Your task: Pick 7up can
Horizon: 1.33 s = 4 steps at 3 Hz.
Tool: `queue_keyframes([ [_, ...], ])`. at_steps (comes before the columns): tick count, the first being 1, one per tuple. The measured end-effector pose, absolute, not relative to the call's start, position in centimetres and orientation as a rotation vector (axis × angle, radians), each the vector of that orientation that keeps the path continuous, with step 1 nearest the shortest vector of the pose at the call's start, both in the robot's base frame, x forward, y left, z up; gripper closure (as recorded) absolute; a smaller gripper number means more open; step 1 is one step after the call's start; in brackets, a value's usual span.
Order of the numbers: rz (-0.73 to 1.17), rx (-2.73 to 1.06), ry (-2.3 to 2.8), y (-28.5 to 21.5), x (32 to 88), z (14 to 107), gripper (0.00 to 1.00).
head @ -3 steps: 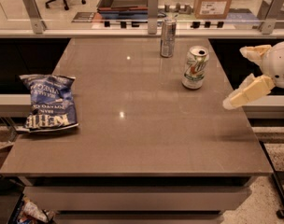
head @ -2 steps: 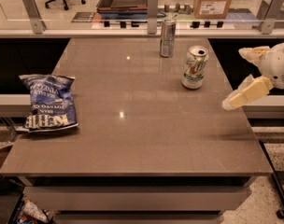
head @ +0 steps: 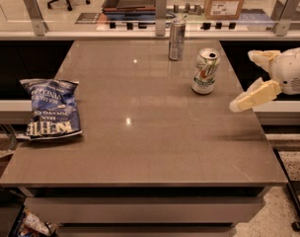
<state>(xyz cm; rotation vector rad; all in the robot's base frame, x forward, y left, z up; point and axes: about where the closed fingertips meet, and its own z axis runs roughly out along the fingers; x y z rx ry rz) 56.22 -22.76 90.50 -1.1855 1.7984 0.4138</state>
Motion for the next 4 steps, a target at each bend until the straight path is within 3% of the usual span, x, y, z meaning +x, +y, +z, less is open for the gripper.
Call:
queue_keyframes([
  [4,0.627,-0.938,1.576,-20.0,63.8,88.4,0.00],
])
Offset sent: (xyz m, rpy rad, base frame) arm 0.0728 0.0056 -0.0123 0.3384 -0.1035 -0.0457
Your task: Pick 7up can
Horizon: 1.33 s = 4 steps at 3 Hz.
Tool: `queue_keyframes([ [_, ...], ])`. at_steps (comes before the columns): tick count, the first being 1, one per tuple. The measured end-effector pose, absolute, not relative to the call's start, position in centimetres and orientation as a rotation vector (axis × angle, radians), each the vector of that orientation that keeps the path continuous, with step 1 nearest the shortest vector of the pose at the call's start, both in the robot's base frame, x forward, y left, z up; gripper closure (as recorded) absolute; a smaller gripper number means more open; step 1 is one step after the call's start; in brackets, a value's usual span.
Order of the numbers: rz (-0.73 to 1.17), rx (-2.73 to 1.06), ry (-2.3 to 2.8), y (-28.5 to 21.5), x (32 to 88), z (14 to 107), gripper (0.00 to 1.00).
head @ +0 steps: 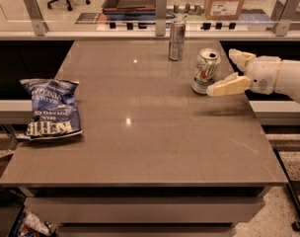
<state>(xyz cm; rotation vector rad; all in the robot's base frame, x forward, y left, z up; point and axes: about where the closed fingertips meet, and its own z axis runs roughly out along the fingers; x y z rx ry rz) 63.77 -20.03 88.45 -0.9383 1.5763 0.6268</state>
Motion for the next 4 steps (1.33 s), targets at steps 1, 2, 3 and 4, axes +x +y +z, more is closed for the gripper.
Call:
queue_keyframes([
  [1,0.658,-0.907,1.507,-19.4,64.8,88.5,0.00],
  [2,0.674,-0.885,1.460,-18.7,65.7,88.6,0.00],
  [3,0.685,-0.884,1.439,-18.1,66.1,88.7,0.18],
  [4,0.689,-0.888,1.437,-17.8,66.1,88.7,0.42],
])
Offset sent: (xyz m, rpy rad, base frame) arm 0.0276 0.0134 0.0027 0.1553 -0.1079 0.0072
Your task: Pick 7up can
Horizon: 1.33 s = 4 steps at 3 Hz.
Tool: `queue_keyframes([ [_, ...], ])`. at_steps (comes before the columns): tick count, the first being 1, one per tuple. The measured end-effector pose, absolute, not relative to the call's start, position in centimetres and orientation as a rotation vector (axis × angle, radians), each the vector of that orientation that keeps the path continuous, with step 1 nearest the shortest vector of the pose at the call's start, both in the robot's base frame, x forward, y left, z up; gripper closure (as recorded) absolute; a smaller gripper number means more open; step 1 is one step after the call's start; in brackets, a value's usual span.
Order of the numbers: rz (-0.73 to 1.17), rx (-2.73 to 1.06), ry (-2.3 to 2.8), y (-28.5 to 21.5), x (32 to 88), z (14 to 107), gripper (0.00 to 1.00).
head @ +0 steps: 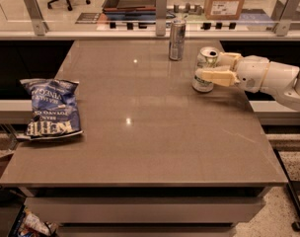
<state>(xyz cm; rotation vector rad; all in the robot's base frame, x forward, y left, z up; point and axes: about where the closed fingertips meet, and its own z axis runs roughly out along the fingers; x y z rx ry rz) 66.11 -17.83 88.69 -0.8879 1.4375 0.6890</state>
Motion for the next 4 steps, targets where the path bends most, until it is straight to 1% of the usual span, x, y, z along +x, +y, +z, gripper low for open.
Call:
queue_keyframes([
  [2,0.697,-0.894,1.433,-17.19,66.18,88.74,0.88],
  [3,0.703,-0.899,1.430,-16.76,66.22,88.77,1.00],
  [4,0.706,-0.900,1.426,-16.61,66.34,88.91,1.00],
])
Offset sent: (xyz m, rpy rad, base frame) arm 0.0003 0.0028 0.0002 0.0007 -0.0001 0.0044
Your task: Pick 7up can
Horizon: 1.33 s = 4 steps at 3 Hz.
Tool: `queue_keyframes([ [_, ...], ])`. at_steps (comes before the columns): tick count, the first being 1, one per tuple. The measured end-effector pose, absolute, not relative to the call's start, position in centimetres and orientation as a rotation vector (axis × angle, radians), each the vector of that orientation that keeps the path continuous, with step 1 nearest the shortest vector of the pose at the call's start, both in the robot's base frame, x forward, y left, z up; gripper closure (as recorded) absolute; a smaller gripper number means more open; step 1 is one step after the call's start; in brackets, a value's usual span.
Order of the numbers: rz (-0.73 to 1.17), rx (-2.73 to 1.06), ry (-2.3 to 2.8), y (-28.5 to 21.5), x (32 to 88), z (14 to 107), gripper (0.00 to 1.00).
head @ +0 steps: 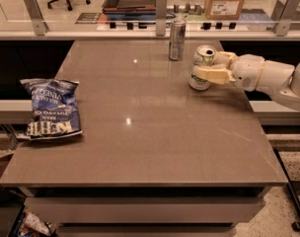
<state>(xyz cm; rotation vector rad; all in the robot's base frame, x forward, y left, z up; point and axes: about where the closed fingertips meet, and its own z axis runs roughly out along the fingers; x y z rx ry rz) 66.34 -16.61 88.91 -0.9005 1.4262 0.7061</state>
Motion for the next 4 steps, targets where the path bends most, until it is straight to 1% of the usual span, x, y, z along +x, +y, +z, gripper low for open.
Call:
queue_keyframes([
  [2,0.688,-0.909,1.366,-17.2,67.1,92.9,1.00],
  [4,0.658,-0.894,1.427,-18.7,67.0,96.6,1.00],
])
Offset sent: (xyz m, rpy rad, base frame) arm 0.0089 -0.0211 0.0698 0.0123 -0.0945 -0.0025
